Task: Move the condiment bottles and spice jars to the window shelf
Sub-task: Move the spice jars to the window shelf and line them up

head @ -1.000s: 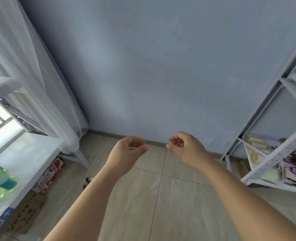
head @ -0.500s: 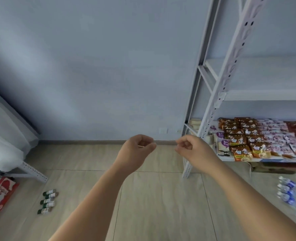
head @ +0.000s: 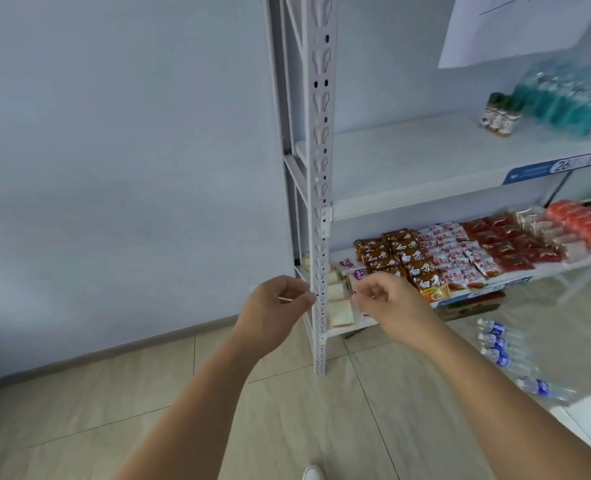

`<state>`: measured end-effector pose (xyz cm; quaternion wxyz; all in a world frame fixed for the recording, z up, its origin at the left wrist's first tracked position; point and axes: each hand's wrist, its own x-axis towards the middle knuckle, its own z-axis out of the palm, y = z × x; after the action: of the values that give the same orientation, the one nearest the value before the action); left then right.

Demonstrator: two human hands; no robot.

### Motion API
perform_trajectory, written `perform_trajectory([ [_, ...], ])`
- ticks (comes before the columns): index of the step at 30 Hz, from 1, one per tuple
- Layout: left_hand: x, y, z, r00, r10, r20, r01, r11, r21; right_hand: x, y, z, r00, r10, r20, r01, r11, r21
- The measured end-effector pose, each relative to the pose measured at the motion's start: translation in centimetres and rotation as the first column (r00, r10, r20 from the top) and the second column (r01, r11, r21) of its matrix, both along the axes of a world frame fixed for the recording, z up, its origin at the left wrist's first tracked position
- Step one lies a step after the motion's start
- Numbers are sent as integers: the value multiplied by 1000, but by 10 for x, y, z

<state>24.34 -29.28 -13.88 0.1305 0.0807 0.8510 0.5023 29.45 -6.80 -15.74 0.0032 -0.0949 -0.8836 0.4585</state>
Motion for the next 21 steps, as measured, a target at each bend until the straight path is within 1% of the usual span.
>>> perform_trajectory([
  [6,-49,60,12,992,-120,-35,122,992,30,-27,56,22,995,-96,-32,98,994,52],
  [10,-76,95,20,978,-201,-60,203,979,22,-42,84,27,986,-157,-62,160,986,43],
  [14,-93,130,19,972,-230,-55,231,973,12,-49,113,25,982,-178,-68,179,984,14],
  [17,-104,164,17,971,-234,-52,235,972,-1,-56,145,24,978,-195,-80,198,980,28],
  [21,-107,217,16,973,-220,-67,219,976,-14,-59,195,22,983,-172,-69,174,985,18],
])
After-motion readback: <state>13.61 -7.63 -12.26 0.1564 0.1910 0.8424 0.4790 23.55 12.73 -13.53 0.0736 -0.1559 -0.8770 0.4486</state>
